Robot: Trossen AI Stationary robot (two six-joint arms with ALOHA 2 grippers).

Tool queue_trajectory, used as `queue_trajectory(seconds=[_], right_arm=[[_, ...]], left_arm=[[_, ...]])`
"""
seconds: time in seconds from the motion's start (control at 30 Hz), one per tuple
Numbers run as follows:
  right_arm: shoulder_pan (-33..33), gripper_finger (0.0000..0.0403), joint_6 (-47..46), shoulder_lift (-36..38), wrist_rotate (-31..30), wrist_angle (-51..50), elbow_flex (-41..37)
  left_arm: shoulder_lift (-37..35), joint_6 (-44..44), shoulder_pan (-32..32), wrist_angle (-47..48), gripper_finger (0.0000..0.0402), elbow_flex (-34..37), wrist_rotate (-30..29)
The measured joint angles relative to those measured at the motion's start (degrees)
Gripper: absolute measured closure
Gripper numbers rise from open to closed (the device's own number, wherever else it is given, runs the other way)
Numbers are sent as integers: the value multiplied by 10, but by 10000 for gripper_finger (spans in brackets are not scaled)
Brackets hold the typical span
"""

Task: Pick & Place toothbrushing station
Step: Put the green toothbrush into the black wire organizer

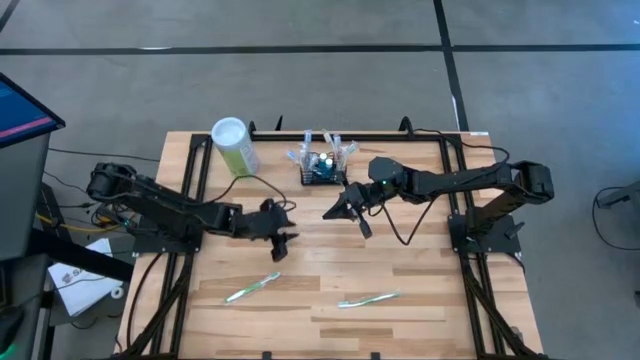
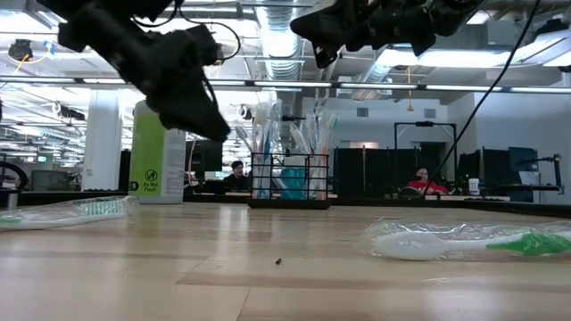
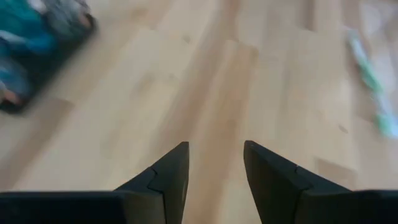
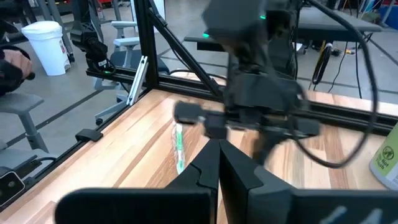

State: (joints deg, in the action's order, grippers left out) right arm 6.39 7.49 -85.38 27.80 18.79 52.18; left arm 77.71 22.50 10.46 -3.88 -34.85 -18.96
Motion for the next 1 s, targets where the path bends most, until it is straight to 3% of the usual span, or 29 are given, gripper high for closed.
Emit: queue_trajectory(seconds=[0.4,1.0], right_arm=[[0,403,-2,0,0,-6,0],[0,403,-5,0,0,-6,0]], left_arm=[[0,83,117,52,257,0,44],[0,247,225,158,257,0,38]])
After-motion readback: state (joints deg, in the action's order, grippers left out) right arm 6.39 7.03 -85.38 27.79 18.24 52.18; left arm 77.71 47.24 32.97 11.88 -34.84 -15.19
